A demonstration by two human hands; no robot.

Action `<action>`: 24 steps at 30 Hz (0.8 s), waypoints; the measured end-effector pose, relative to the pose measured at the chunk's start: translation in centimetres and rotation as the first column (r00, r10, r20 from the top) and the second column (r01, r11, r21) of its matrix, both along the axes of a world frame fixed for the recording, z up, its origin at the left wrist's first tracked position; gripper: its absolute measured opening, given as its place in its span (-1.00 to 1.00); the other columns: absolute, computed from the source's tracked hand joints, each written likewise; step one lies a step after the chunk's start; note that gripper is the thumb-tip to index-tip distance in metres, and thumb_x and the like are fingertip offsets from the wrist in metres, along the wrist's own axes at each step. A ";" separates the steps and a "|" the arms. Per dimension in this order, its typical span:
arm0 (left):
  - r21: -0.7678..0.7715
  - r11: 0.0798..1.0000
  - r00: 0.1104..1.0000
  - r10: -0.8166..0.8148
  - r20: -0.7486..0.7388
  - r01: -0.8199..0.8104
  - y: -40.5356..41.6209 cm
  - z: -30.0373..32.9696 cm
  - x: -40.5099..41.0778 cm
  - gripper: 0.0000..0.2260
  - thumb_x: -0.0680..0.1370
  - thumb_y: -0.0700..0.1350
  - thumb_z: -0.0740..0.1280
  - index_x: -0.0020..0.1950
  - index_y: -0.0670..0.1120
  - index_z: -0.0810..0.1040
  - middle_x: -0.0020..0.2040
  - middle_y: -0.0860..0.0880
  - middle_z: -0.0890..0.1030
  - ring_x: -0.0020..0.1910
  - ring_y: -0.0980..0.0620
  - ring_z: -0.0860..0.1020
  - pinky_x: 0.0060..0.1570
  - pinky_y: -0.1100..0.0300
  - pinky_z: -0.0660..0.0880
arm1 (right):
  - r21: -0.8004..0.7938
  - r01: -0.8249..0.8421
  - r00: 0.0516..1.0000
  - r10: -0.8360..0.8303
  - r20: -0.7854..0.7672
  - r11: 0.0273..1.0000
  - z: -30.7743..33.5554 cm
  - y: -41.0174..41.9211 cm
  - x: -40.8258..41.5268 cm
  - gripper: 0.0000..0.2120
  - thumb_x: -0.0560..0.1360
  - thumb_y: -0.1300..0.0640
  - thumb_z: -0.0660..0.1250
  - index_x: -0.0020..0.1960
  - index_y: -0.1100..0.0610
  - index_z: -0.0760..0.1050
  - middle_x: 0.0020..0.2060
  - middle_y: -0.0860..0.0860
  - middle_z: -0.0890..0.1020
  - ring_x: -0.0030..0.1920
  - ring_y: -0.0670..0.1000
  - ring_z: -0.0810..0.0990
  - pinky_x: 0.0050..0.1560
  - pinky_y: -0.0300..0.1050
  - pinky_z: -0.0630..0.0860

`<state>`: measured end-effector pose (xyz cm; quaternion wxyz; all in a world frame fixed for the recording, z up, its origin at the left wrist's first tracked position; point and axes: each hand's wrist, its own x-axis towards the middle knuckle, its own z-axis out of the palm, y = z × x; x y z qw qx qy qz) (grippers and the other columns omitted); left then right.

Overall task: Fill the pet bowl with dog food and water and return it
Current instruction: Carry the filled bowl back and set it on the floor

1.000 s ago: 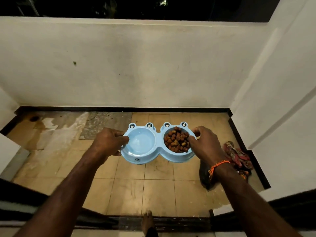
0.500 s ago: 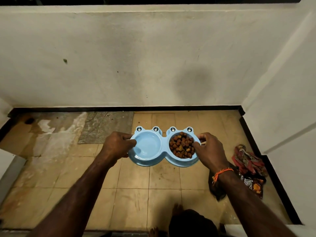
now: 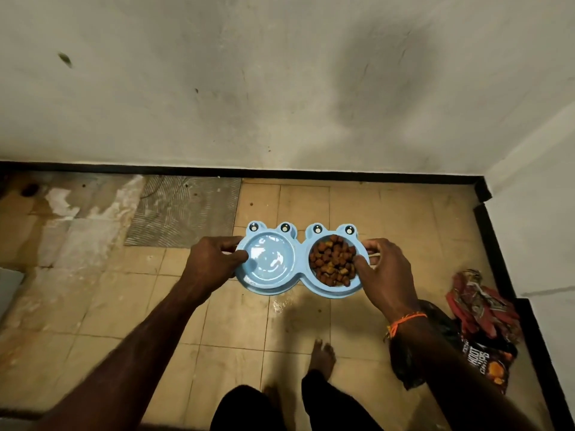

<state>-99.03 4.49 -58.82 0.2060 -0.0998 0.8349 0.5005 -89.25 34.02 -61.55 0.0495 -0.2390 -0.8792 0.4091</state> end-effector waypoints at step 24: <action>-0.114 0.993 0.996 -0.024 0.081 0.033 4.3 -53.2 -18.6 -0.83 0.41 -0.10 0.55 -0.06 0.05 0.63 -0.05 0.09 0.71 -0.12 0.00 0.71 0.01 -0.18 0.68 | -0.048 -0.006 0.995 0.011 0.104 0.999 -51.7 5.0 -17.9 -0.80 0.52 0.08 0.44 0.11 0.10 0.58 0.00 0.00 0.61 -0.04 0.00 0.61 -0.14 -0.21 0.50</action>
